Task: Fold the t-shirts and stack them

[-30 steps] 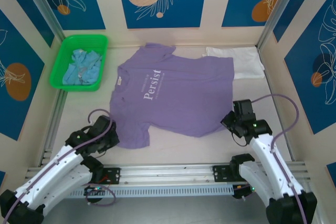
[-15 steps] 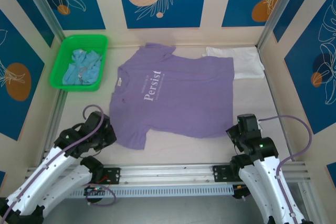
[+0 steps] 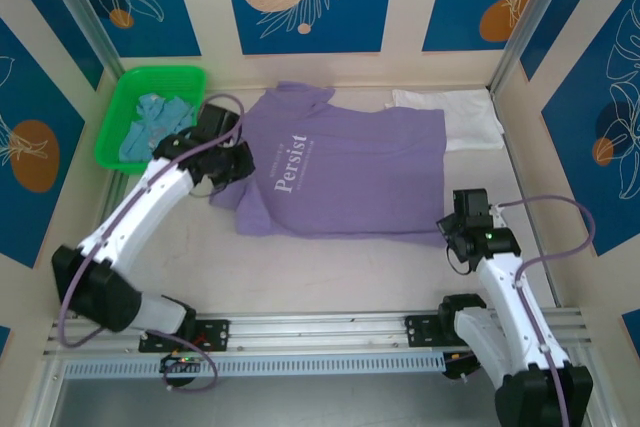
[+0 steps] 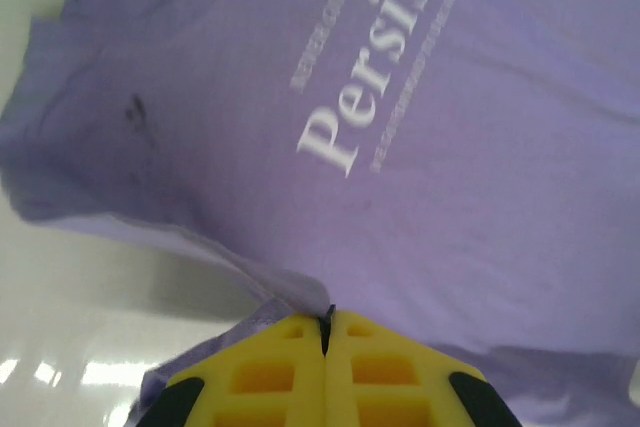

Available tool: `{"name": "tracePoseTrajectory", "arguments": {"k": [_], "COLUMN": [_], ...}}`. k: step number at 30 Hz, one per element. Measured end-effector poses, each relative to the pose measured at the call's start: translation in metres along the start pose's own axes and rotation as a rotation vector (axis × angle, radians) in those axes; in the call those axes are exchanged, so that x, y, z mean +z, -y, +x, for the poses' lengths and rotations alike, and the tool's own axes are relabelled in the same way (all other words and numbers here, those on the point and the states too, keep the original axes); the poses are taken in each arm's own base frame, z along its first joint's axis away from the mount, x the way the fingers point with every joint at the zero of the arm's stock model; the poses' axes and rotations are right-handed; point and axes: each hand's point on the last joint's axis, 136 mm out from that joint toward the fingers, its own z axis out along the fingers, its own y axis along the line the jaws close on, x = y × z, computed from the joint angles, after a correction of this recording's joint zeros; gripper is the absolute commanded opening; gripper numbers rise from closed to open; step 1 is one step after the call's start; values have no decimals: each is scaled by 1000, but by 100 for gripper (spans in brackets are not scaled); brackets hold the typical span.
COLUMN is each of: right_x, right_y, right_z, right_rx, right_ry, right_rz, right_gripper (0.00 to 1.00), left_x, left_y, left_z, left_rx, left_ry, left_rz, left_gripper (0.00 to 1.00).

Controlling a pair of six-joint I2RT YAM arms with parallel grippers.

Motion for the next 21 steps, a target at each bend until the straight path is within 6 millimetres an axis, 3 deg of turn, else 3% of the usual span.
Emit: {"name": "tracePoseTrajectory", "arguments": {"k": [5,10,13,16,21], "right_x": [28,58,71,82,98], "right_y": [-9,-16,-22,-34,-55], "right_z": [-20,-31,-36,-40,-44], "right_rx": [31,42,43,38,22], "right_ry": [9,-16,-33,-49,-83], "right_rz": [59,118,142,146,140], "right_gripper": [0,0,0,0,0], "left_x": [51,107,131,141,131], "left_y": [9,19,16,0,-24], "left_z": [-45,-75,-89,-97,-117], "left_rx": [-25,-30,-48,-76,-122], "left_ry": [-42,-90,-110,-119,-93], "left_rz": [-49,-90,-116,-150,-194], "left_gripper": [0,0,0,0,0]}}
